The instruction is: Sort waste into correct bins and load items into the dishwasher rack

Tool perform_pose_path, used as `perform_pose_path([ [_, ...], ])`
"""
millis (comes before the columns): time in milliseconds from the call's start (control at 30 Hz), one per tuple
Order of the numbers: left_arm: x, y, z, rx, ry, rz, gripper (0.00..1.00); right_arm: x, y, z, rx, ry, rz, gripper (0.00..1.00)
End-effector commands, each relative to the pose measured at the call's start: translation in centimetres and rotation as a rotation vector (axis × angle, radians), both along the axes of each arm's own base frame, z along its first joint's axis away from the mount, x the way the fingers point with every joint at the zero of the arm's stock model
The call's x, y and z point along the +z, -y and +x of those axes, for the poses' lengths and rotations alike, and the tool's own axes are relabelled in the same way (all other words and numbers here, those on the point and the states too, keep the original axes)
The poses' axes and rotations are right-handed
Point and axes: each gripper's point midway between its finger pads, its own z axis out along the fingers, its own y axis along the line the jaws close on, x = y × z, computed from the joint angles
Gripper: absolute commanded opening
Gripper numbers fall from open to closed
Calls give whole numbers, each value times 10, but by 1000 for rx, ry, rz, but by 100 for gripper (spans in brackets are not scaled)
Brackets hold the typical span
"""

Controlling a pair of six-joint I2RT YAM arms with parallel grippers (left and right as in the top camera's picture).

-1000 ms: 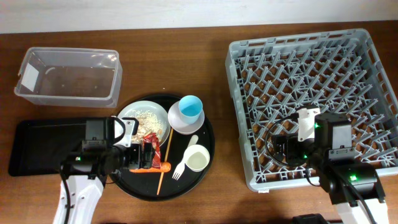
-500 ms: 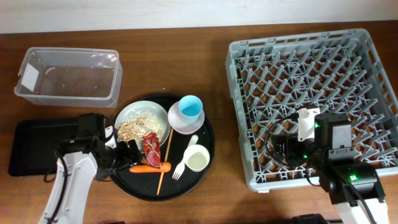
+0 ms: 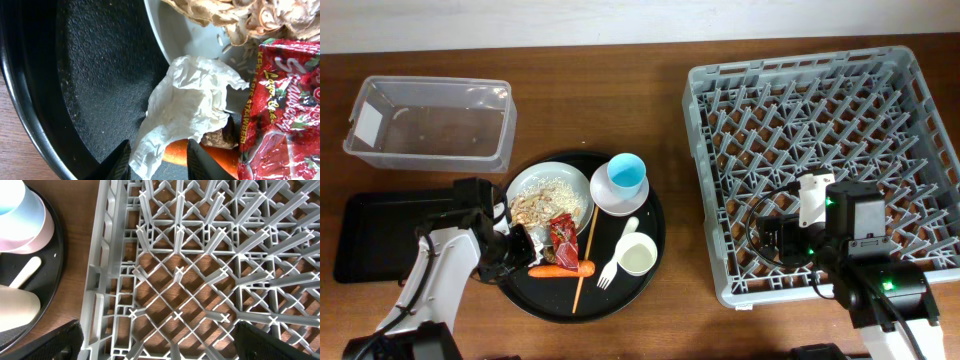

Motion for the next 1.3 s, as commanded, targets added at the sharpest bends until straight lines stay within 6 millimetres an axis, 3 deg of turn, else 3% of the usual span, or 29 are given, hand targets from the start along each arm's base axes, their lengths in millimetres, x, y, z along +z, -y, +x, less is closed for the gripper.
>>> perform_pose_path([
  [0, 3, -3, 8, 5, 24, 6, 28, 9, -1, 3, -3, 23, 2, 99],
  [233, 3, -4, 13, 5, 45, 9, 22, 9, -1, 3, -3, 23, 2, 99],
  [467, 3, -4, 13, 4, 43, 9, 1, 9, -1, 3, -3, 23, 2, 99],
  [633, 10, -4, 16, 4, 44, 10, 1, 9, -1, 3, -3, 23, 2, 99],
  [767, 47, -8, 40, -18, 101, 24, 0, 9, -1, 3, -3, 23, 2, 99],
  [967, 149, -24, 117, -10, 406, 96, 1, 9, -1, 3, -2, 23, 2, 99],
  [1067, 185, -41, 149, 18, 562, 191, 2, 9, -1, 3, -2, 23, 2, 99],
  [1200, 219, -66, 193, 80, 773, 321, 2, 9, -1, 3, -2, 23, 2, 99],
  [1267, 220, -70, 204, 90, 798, 337, 2, 9, -1, 3, -2, 23, 2, 99],
])
